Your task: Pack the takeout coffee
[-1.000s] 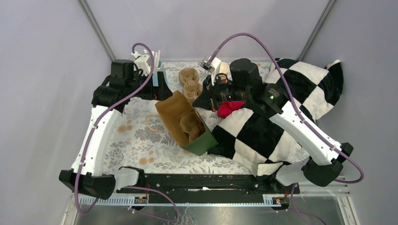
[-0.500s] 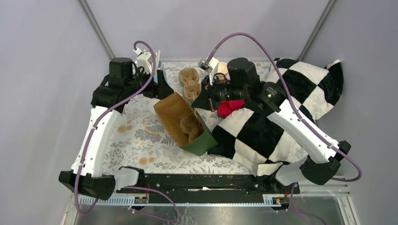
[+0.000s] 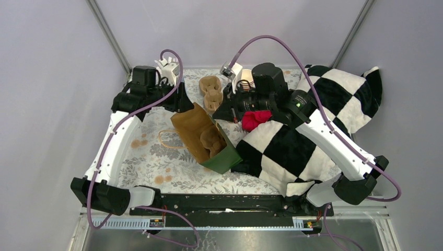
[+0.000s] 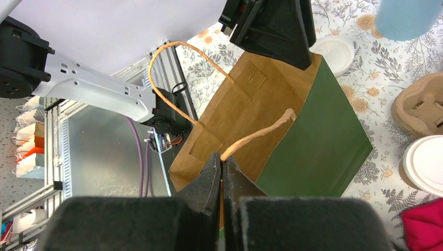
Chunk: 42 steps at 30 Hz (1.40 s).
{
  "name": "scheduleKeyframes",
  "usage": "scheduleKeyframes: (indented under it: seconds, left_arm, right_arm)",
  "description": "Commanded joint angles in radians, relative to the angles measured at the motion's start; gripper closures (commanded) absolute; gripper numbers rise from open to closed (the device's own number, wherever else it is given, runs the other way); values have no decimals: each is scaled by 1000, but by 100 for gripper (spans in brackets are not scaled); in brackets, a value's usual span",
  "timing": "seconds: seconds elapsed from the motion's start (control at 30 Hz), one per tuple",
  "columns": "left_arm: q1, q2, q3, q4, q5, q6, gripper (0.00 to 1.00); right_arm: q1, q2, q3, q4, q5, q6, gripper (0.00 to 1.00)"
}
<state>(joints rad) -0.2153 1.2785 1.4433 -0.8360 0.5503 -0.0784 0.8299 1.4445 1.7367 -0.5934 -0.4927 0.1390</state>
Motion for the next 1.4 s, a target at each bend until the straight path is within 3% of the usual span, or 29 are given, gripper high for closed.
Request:
scheduleKeyframes:
  seconds: [0.0, 0.2, 0.4, 0.53, 0.7, 0.9, 1.07, 1.2, 1.37]
  left_arm:
    - [-21, 3, 0, 42, -10, 39, 55]
    - [-32, 9, -23, 61, -20, 54, 59]
    - [-38, -13, -27, 69, -51, 31, 84]
    - [-37, -82, -44, 33, -137, -10, 94]
    - [-37, -193, -61, -66, -232, -126, 97]
    - [-38, -225, 4, -247, -382, -309, 93]
    - [-38, -219, 68, -390, -506, -431, 94]
    - [-38, -242, 32, -422, -580, -472, 92]
    - [-37, -244, 28, -448, -651, -494, 86]
  right_arm:
    - [-10, 5, 44, 16, -30, -5, 100]
    - [-11, 8, 37, 23, -35, -3, 100]
    - [-12, 15, 45, 14, -18, -3, 99]
    - [-13, 30, 105, -49, 55, -8, 66]
    - [-12, 34, 239, -160, 172, -25, 2]
    - [-44, 29, 301, -229, 513, -33, 0]
    - [-172, 130, 242, -252, 530, 10, 0]
    - [-179, 274, 265, -290, 606, -18, 0]
    - [-185, 430, 352, -342, 550, 0, 0]
